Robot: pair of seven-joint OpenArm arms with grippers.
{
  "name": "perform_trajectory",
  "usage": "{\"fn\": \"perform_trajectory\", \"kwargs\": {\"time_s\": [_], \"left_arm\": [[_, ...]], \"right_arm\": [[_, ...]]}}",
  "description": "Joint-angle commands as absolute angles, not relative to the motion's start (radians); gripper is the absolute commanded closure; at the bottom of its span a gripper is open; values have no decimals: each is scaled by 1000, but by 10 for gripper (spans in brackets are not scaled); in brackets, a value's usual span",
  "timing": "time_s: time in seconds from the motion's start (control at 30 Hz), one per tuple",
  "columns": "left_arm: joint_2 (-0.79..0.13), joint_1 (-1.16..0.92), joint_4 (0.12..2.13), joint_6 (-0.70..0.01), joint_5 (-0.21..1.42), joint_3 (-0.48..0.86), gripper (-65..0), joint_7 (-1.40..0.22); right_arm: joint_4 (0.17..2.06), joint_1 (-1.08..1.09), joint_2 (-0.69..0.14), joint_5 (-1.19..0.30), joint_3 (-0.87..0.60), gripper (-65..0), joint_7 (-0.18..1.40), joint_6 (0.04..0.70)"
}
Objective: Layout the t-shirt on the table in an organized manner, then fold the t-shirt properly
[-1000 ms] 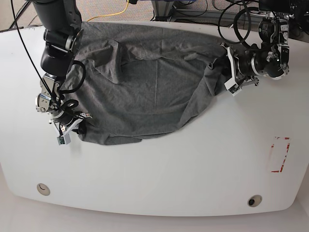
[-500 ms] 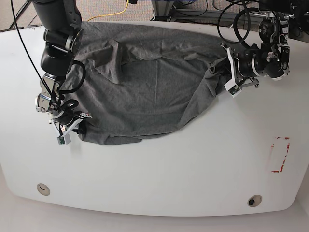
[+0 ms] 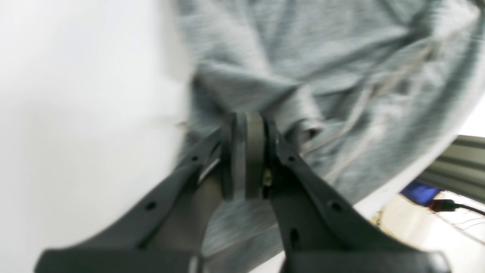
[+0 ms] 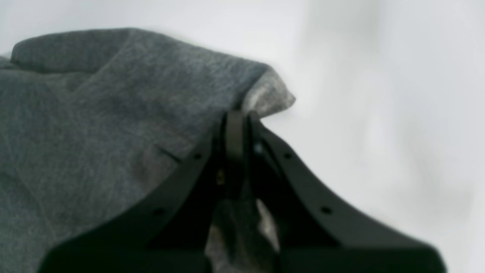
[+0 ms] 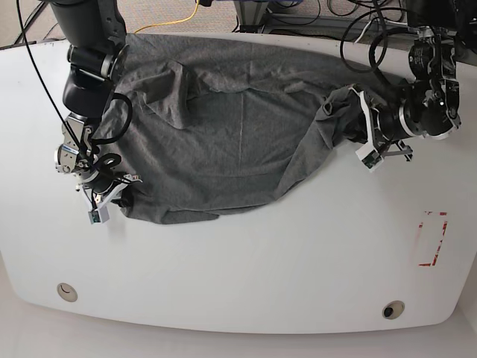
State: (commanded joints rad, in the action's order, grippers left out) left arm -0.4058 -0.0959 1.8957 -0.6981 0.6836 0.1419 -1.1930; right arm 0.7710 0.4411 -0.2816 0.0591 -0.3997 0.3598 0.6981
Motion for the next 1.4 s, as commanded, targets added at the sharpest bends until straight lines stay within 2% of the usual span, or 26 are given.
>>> {"fn": "perform_trajectory", "kwargs": {"time_s": [0.07, 0.1, 0.17, 0.23, 0.33, 0.43, 1.0, 1.4], "left_arm": [[-409, -94, 1896, -698, 682, 142, -26, -1193], [-415, -90, 1896, -698, 684, 142, -49, -1196], [-417, -91, 1896, -698, 687, 142, -104, -1196], [-417, -96, 1896, -698, 690, 142, -201, -1198], [-415, -107, 1896, -698, 690, 139, -304, -1198], [-414, -133, 1896, -698, 690, 137, -372, -1198], [-409, -139, 1890, -698, 684, 18, -374, -1193], [-374, -102, 1811, -698, 682, 15, -371, -1193]], "right_arm": [[771, 441, -282, 59, -400, 0, 360, 698], [771, 441, -282, 59, -400, 0, 360, 698], [771, 441, -282, 59, -400, 0, 360, 698], [771, 441, -282, 59, -400, 0, 360, 698], [771, 441, -282, 59, -400, 0, 360, 698], [771, 441, -282, 59, -400, 0, 358, 698], [771, 441, -282, 59, -400, 0, 357, 698], [771, 441, -282, 58, -400, 0, 357, 698]]}}
